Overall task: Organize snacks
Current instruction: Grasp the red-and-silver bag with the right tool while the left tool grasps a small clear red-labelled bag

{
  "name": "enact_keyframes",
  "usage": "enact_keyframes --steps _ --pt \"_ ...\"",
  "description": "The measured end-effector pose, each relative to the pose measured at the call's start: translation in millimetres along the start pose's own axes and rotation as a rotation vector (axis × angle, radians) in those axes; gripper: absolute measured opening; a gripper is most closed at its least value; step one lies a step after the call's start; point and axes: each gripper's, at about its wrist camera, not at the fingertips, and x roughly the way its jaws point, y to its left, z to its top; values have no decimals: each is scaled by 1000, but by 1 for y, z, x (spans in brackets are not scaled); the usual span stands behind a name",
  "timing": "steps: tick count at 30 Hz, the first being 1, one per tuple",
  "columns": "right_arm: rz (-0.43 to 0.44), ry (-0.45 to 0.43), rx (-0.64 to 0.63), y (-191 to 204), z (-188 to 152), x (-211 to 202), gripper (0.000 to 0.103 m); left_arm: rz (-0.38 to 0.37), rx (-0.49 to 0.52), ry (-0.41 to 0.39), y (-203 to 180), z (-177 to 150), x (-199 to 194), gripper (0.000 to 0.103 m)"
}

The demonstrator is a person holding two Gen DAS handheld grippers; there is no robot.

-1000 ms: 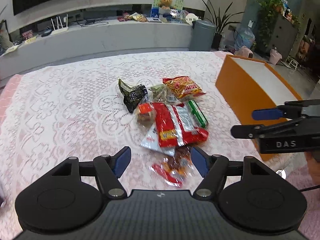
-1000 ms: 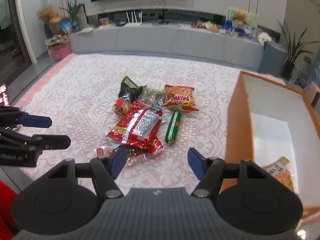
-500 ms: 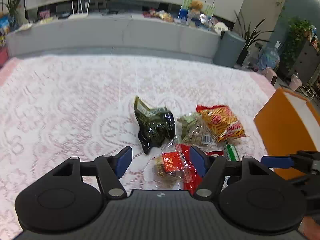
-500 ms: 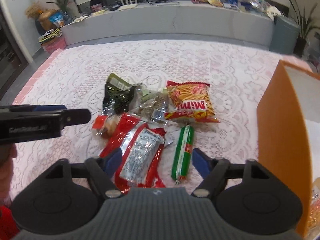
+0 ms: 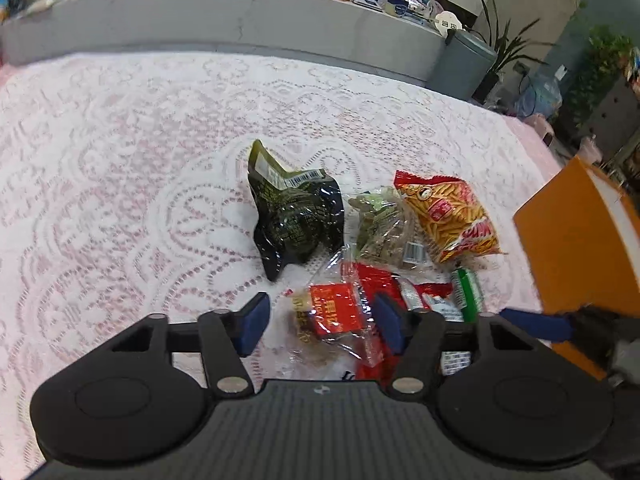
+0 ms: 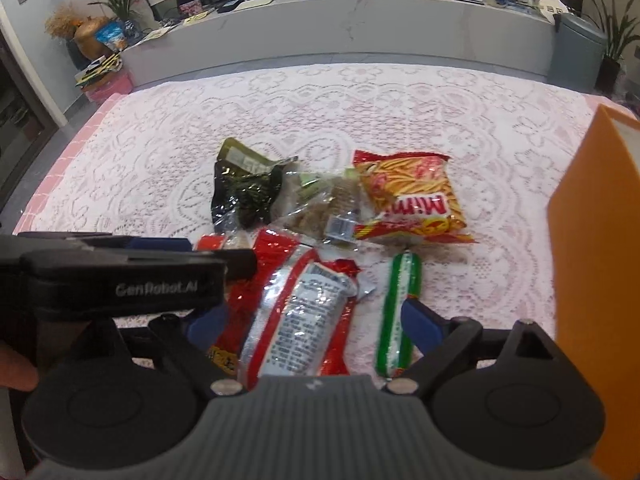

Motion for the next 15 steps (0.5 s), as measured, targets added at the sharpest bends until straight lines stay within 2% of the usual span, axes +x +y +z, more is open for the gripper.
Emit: enact_keyframes --steps 3,6,9,12,14,15 --pt "0 30 23 3 -2 10 93 -7 -31 15 5 1 3 64" --pt "35 44 36 8 -2 13 93 -5 -71 29 10 2 3 64" --pt "13 40 23 16 -2 15 95 -11 -51 36 6 3 3 55" --pt "7 55 34 20 -2 21 95 15 -34 48 5 2 4 55" --pt "-2 67 39 21 -3 26 88 14 -52 77 9 1 9 54" --pt "-15 74 39 21 -3 28 88 21 -63 88 11 0 12 48"
